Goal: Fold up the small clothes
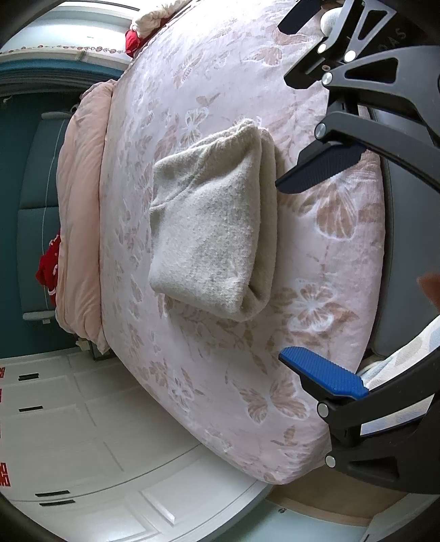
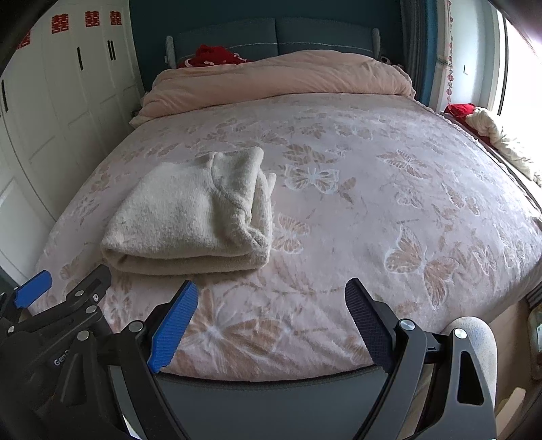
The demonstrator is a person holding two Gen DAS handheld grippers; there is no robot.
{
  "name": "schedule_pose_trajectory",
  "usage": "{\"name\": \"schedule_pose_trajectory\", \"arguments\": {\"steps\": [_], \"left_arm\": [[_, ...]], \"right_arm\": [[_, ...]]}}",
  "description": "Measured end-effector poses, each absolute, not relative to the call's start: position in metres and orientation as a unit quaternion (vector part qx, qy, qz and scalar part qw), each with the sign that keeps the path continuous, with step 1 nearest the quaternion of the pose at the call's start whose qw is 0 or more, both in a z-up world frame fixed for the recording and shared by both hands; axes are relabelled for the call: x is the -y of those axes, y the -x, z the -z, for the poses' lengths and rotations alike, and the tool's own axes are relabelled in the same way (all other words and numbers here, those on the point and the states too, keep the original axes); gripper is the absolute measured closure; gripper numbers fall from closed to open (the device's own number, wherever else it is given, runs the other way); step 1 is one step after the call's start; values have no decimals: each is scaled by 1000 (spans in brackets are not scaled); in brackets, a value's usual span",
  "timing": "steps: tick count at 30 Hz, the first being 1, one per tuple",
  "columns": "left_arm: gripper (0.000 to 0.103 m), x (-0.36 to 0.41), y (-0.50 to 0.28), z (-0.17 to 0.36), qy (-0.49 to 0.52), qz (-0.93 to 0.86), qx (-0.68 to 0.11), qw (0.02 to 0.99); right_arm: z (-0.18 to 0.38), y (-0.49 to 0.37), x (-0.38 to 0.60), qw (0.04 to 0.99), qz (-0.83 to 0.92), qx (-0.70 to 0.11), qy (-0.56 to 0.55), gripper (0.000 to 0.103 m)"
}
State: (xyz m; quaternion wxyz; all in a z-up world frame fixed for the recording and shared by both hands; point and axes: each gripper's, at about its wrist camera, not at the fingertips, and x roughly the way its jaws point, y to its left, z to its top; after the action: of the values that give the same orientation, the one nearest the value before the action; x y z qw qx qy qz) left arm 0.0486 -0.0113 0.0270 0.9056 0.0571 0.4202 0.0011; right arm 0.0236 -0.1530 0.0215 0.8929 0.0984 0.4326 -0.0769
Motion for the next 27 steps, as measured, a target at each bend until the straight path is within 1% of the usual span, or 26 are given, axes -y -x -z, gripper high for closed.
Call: {"name": "schedule_pose_trajectory", "arguments": {"steps": [11,18,27], "left_arm": [[13,8,-50,-24,-47,-7,-427,903],[7,7,-51,-22,-47,-17,-428,902],[7,6,-48,-22,-53,-23,-418,907]], "right_arm": [[-18,-24,147,890,71,-439,-98,17],[-18,-24,144,891,70,-439,-94,17],[-17,-24,144,890,71,-440,-92,17]]}}
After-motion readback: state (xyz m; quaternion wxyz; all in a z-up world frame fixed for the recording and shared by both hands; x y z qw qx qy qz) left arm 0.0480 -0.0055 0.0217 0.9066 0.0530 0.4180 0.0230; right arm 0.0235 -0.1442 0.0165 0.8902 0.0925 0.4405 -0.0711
